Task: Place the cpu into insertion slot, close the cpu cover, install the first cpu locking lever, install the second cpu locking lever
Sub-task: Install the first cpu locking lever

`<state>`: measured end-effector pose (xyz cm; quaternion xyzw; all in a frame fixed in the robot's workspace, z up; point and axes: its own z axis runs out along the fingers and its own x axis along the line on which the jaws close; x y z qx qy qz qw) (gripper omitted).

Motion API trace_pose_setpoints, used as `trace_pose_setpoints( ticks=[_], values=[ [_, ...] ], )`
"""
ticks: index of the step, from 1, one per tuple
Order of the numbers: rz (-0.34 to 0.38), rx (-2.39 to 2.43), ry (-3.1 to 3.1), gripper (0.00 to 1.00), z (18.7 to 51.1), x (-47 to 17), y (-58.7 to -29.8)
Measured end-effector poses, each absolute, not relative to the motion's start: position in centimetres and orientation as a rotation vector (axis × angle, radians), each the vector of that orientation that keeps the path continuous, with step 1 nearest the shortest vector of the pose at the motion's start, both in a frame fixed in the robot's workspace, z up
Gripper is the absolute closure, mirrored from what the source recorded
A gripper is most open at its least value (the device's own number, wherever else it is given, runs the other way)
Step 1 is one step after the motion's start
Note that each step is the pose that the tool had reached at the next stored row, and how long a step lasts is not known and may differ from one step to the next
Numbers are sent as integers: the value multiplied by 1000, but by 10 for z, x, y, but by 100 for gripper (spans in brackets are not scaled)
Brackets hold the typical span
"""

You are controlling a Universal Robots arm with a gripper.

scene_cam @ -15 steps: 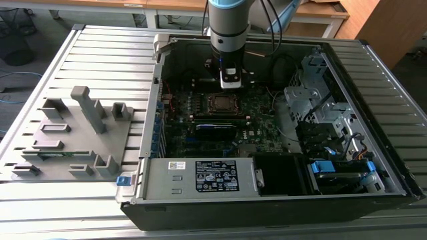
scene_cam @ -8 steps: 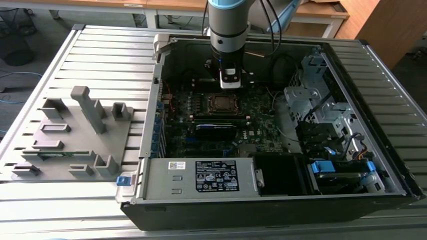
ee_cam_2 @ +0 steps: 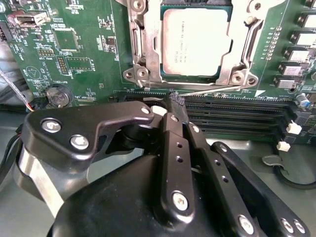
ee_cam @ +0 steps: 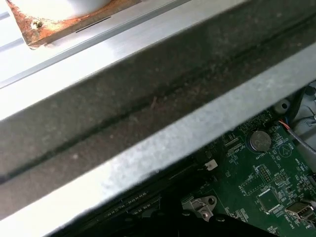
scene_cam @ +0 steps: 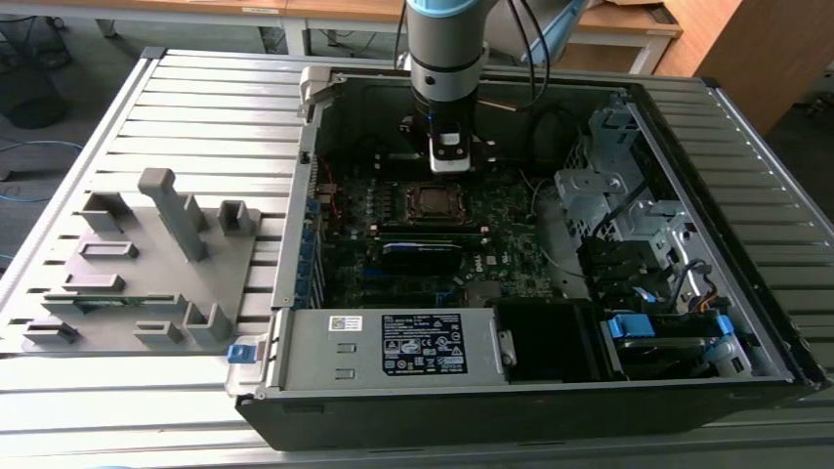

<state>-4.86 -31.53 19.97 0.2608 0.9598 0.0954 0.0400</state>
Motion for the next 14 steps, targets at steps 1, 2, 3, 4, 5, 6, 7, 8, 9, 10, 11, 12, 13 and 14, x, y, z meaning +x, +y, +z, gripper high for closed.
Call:
trace_pose_setpoints(
  ticks=[1, 2, 3, 4, 5, 6, 7, 8, 9, 10, 11, 12, 13, 14],
  values=[
    [292, 800, 2941, 90, 200, -49, -315],
    [292, 800, 2941, 90, 200, -49, -315],
    [292, 801, 2940, 90, 200, -49, -314],
    [292, 802, 2940, 90, 200, -49, -314],
    [291, 802, 2939, 90, 200, -49, -314],
    [289, 802, 2939, 90, 200, -49, -314],
    [286, 802, 2938, 90, 199, -49, -314],
    [282, 801, 2938, 90, 199, -49, -314],
    [276, 801, 2937, 90, 199, -49, -314],
    [270, 800, 2937, 90, 199, -49, -314],
    [270, 800, 2937, 90, 199, -49, -314],
    [270, 800, 2937, 90, 199, -49, -314],
    [270, 800, 2937, 90, 199, -49, -314],
    [269, 800, 2937, 90, 199, -49, -314]
  ],
)
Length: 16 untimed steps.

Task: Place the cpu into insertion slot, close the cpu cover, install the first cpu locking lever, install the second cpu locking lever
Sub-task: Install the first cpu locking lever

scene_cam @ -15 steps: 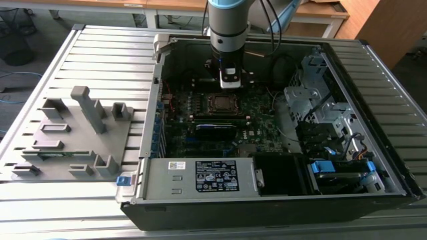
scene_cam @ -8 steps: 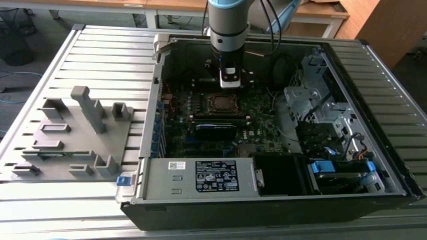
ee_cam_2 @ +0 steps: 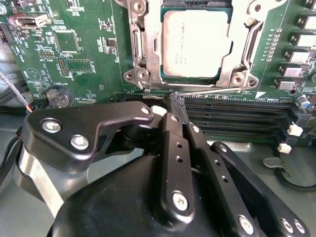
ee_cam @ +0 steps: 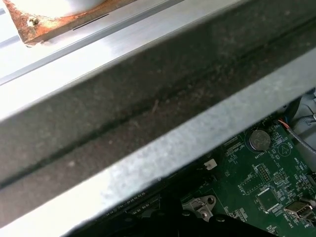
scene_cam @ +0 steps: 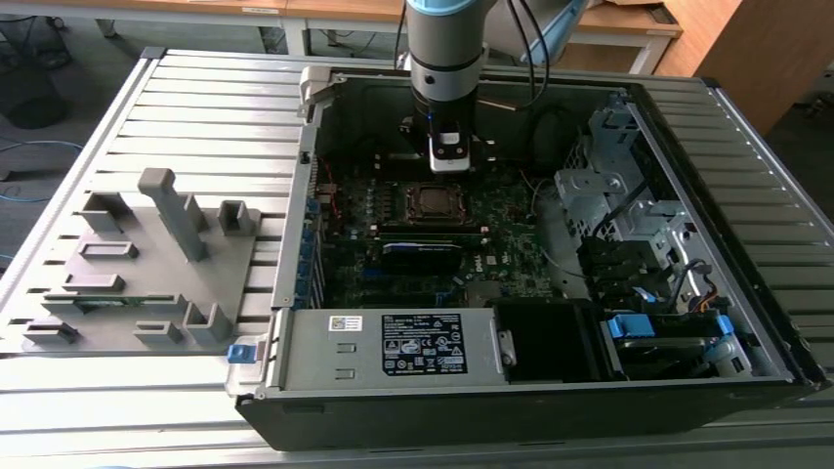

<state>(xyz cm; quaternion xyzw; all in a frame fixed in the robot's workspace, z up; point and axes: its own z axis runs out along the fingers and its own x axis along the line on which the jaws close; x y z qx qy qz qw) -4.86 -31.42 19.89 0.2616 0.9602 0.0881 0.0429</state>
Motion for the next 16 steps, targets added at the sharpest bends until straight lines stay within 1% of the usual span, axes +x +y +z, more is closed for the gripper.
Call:
trace_pose_setpoints(
  ticks=[9, 16],
  values=[
    [244, 799, 2935, 90, 197, -49, -313],
    [243, 799, 2935, 90, 199, -49, -312]
  ],
)
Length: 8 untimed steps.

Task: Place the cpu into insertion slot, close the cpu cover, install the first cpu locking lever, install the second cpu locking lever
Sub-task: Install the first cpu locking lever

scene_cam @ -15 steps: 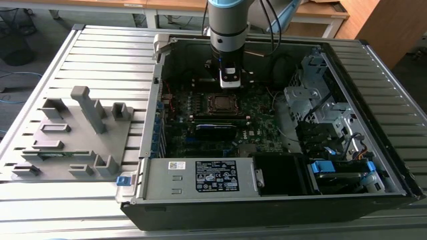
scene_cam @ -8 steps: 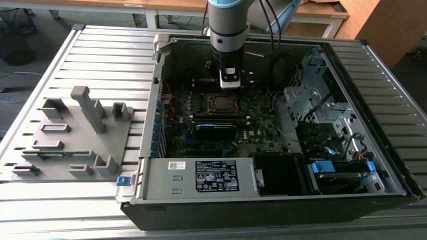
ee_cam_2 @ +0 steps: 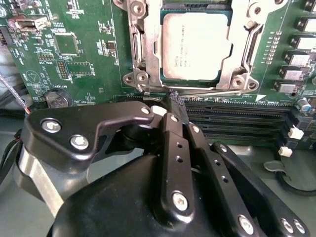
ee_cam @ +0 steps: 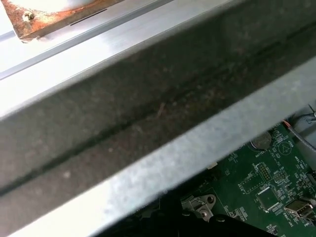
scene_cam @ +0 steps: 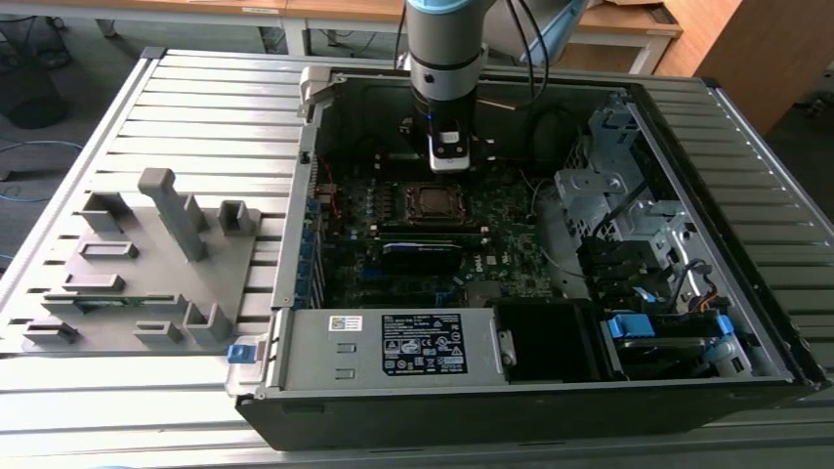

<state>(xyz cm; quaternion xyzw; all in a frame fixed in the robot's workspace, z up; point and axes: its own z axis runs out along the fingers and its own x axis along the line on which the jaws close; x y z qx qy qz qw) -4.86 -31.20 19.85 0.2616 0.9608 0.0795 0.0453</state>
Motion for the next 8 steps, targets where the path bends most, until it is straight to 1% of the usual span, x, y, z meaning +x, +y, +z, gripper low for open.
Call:
trace_pose_setpoints(
  ticks=[8],
  values=[
    [243, 800, 2933, 90, 202, -49, -311]
  ],
)
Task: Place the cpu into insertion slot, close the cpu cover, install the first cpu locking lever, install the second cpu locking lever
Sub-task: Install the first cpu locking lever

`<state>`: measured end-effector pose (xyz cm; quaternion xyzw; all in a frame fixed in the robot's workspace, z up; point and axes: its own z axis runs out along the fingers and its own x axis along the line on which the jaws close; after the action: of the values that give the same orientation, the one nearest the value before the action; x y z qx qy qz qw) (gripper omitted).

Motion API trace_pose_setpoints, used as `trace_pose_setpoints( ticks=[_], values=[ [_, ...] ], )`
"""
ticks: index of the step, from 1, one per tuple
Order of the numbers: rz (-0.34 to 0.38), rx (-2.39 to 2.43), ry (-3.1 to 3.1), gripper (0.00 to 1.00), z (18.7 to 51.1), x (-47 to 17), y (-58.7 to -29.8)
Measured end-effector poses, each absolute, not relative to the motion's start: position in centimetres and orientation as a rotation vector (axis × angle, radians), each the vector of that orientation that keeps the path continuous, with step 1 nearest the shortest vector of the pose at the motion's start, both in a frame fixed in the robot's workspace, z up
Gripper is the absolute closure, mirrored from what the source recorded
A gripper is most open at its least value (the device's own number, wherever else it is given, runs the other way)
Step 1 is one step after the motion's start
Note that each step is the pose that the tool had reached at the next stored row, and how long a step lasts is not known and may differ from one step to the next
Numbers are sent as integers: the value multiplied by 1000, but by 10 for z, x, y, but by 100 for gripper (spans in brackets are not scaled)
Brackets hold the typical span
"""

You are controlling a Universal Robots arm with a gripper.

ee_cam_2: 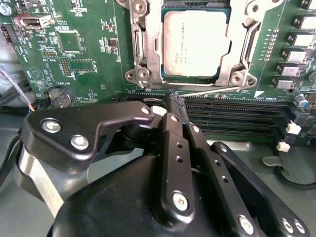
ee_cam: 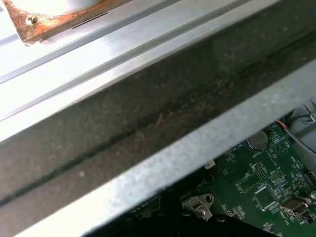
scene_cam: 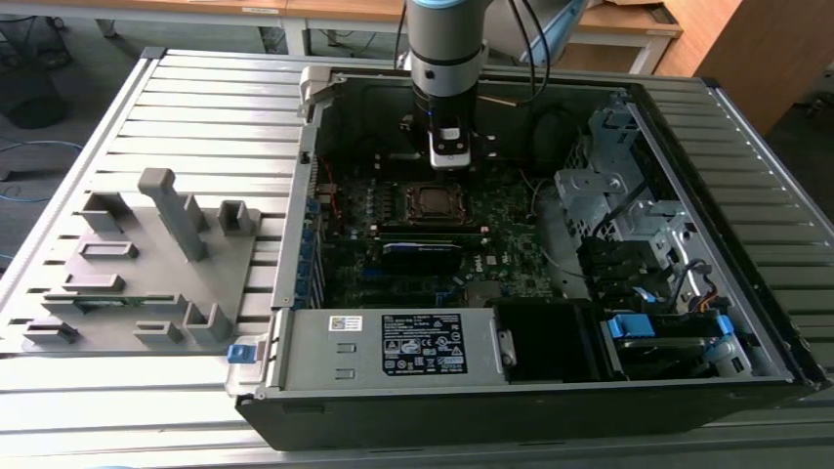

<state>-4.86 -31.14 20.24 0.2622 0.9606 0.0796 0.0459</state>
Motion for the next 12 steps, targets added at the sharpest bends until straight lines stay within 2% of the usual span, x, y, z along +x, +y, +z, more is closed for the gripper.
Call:
trace_pose_setpoints(
  ticks=[12],
  values=[
    [253, 799, 2921, 90, 201, -49, -310]
  ],
)
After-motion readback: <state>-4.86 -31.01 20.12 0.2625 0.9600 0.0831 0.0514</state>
